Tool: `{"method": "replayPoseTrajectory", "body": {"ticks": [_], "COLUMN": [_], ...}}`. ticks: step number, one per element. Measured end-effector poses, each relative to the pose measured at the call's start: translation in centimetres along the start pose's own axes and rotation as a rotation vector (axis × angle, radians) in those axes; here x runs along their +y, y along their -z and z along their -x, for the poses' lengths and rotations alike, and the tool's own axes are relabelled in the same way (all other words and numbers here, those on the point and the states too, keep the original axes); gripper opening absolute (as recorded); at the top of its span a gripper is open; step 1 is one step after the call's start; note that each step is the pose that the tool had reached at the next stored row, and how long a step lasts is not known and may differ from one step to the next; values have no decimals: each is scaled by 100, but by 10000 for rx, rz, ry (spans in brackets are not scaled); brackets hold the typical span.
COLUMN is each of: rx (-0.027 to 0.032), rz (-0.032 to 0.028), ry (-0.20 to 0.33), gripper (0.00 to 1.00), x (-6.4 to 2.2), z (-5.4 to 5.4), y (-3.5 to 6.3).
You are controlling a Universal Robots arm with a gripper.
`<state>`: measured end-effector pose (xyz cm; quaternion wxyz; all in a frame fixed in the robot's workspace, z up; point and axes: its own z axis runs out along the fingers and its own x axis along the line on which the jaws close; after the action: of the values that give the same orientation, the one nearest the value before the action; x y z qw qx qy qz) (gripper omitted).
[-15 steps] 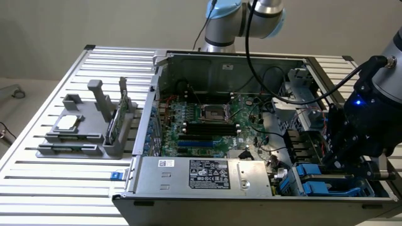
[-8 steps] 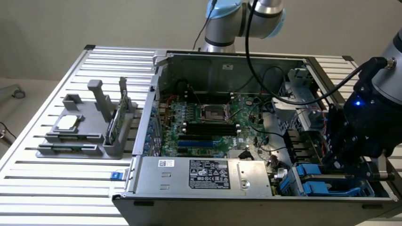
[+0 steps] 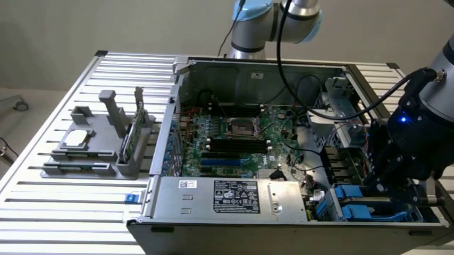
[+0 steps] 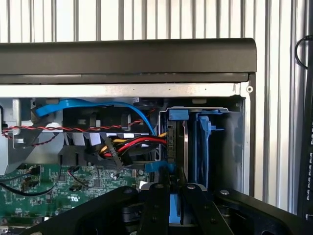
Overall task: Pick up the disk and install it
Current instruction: 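Insert the second disk wire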
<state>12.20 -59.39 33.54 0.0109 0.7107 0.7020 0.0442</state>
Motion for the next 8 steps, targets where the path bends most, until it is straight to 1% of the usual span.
{"method": "replayPoseTrajectory", "body": {"ticks": [3, 5, 8], "rx": [23, 51, 108], "rz": [9, 19, 36], "ry": [33, 54, 88], "gripper": [16, 16, 16], "x": [-1, -3, -6], "z": [2, 4, 7], "y": [-16, -34, -73]}}
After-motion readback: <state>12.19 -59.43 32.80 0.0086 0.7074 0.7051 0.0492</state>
